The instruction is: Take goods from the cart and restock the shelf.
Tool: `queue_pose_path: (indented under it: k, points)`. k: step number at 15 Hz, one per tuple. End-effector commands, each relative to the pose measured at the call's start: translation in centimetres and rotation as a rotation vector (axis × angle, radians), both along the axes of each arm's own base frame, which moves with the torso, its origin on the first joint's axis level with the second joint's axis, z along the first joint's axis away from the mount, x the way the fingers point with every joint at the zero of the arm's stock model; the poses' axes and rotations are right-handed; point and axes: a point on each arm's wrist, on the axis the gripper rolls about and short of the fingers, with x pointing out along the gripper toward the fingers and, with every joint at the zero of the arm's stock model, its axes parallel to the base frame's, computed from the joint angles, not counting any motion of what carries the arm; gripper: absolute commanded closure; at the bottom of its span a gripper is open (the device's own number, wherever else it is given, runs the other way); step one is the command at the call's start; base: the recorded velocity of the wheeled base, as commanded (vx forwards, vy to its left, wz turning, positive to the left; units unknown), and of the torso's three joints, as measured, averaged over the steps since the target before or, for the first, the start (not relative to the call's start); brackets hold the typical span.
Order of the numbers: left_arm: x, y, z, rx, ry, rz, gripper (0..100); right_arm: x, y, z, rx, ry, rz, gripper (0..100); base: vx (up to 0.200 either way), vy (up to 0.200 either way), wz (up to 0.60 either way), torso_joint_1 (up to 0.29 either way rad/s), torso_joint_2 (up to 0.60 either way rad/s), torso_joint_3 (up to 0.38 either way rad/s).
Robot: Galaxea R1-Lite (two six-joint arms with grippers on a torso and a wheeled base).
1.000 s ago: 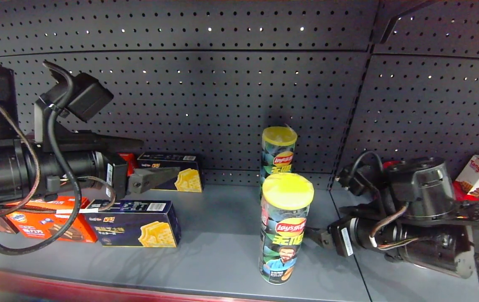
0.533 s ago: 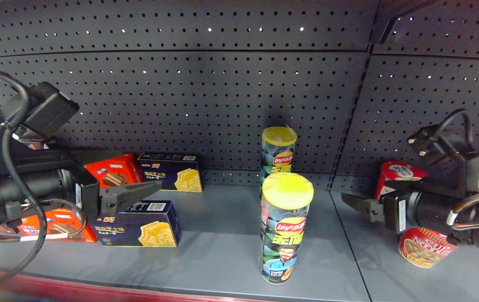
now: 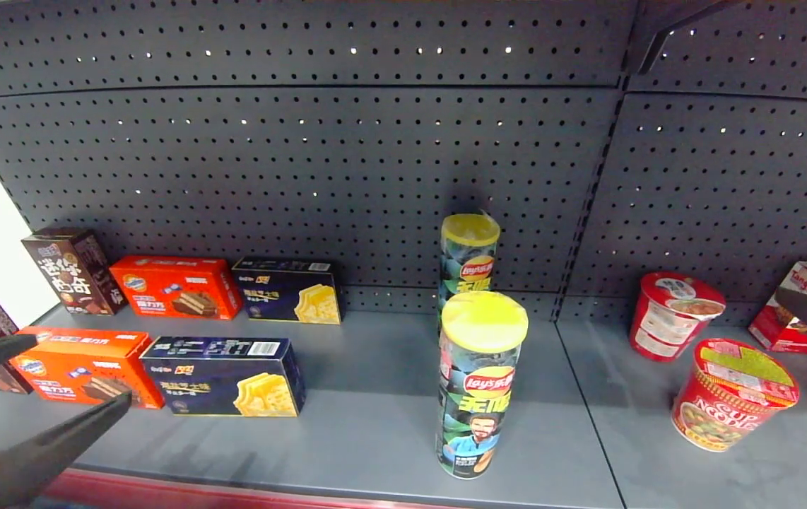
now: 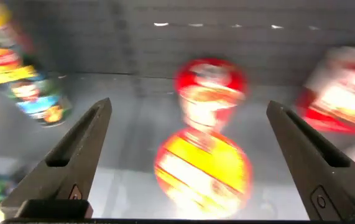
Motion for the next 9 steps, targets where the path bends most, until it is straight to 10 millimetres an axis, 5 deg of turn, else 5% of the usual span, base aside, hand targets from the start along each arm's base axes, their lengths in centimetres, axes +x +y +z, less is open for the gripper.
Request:
queue_pose_path:
  k: [1, 9]
  points:
    - [-3.8, 0.6, -1.4, -0.042, -0.088, 0.102, 0, -5.0, -1.7, -2.8, 0.005, -0.026, -0.085, 0, 0.000, 0.000, 0.00, 0.000, 0.00, 0.000]
    - [-11.0, 1.4, -8.9, -0.066, -0.079, 0.274, 0, -12.1, -2.6, -10.8, 0.001, -0.022, -0.210, 0, 0.000, 0.000, 0.00, 0.000, 0.00, 0.000]
